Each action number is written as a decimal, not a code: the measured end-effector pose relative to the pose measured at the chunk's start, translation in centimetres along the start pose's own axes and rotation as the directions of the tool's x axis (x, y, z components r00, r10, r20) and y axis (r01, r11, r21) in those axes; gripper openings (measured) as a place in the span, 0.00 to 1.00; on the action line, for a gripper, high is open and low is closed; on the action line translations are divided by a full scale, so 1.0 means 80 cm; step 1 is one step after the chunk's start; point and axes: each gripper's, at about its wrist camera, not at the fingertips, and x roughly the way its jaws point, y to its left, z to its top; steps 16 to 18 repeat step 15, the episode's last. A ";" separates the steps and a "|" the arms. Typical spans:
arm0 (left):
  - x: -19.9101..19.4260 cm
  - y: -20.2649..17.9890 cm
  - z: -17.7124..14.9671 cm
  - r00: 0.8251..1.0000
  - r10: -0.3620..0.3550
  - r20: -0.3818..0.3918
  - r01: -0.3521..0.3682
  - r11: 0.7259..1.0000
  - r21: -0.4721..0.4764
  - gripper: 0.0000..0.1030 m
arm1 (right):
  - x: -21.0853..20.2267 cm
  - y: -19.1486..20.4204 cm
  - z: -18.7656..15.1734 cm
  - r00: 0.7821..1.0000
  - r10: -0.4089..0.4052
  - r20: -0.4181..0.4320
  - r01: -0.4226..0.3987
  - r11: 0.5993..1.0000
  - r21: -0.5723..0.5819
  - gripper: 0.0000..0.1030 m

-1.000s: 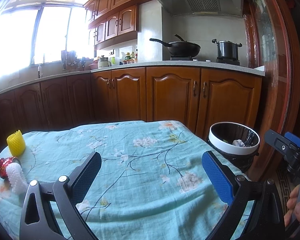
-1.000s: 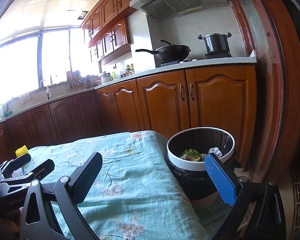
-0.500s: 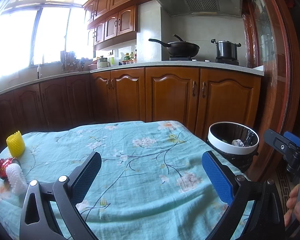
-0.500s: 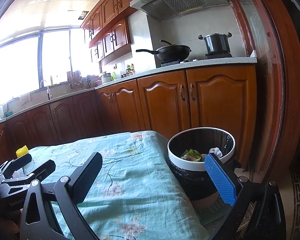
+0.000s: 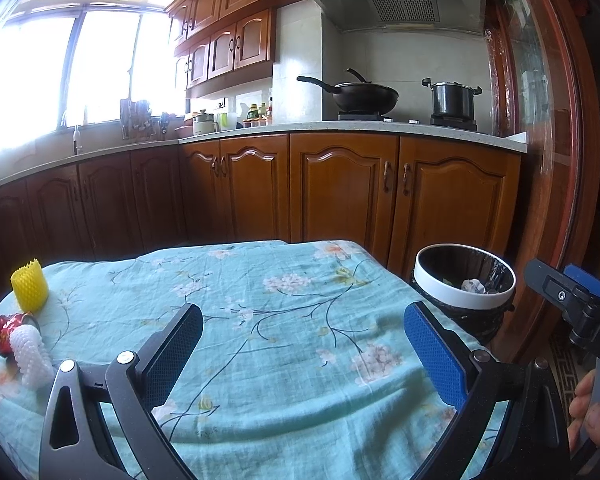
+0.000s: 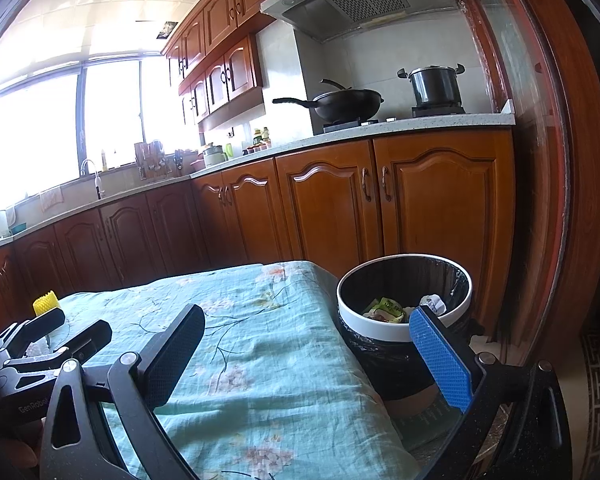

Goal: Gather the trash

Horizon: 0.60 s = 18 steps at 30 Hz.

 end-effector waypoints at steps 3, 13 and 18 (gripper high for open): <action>0.000 0.000 0.000 1.000 -0.001 0.000 0.001 1.000 -0.002 0.99 | 0.001 0.001 0.000 1.000 0.003 -0.003 -0.003 1.000 0.002 1.00; 0.000 0.007 0.003 1.000 -0.011 -0.014 0.011 0.999 -0.030 0.99 | 0.006 0.003 0.000 1.000 0.005 -0.016 -0.005 1.000 0.001 1.00; 0.003 0.012 0.004 1.000 -0.009 -0.022 0.008 0.999 -0.043 0.99 | 0.008 0.004 0.000 1.000 0.009 -0.023 -0.009 1.000 0.001 1.00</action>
